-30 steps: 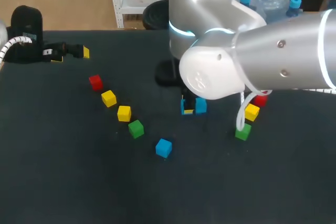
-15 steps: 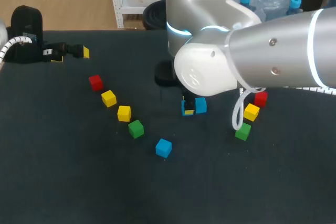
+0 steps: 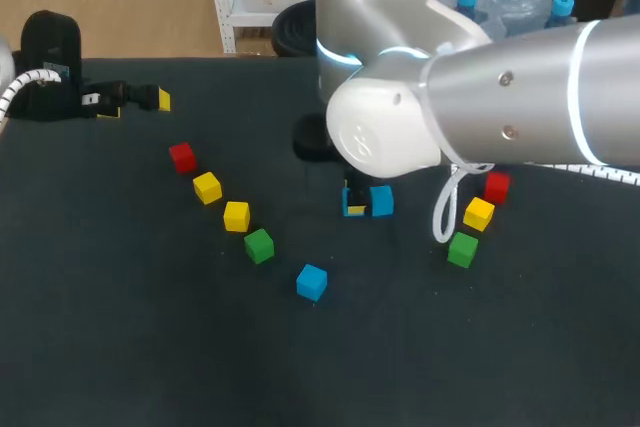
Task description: Place the blue cubes, place green cubes on the blue cubes, place the yellow cubes on the green cubes, then place the red cubes on the yellow cubes, and place purple cube on the red cubes.
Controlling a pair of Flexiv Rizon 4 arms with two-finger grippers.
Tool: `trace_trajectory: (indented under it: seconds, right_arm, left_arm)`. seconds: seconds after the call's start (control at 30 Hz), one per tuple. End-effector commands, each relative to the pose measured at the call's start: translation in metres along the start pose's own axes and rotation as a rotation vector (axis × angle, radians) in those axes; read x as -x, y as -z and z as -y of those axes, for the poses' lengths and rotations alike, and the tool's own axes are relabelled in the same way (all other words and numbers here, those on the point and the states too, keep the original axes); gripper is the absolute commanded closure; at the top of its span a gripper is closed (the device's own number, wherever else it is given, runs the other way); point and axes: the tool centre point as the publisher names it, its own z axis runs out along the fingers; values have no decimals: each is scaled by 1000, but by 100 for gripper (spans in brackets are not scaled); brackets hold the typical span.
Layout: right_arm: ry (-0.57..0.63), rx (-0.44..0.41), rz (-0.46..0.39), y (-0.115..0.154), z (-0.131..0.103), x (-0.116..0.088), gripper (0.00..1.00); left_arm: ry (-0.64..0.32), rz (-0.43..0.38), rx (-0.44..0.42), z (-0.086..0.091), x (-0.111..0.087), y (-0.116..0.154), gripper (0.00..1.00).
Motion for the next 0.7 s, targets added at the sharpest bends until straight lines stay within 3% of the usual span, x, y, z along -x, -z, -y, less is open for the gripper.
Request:
trace_trajectory:
  seconds: [0.03, 0.4, 0.43, 0.47, 0.5, 0.7]
  right_arm:
    - [-1, 5, -3, 0, 2, 1, 100]
    - [-14, 30, -17, -6, 1, -3, 100]
    - [-14, 31, -18, -6, 0, -3, 82]
    - [-13, 34, -17, -6, 0, -3, 55]
    - [-12, 35, -15, -6, 0, -3, 0]
    - [-4, 25, 1, -5, 1, -2, 0]
  left_arm:
    - [-1, 4, -6, -2, -1, 0, 0]
    - [-1, 4, -6, -2, -1, 0, 0]
    - [-1, 4, -6, -2, -1, 0, 0]
    - [-1, 4, -6, -2, -1, 0, 0]
    - [-1, 4, -6, -2, -1, 0, 0]
    - [-1, 4, -6, -2, -1, 0, 0]
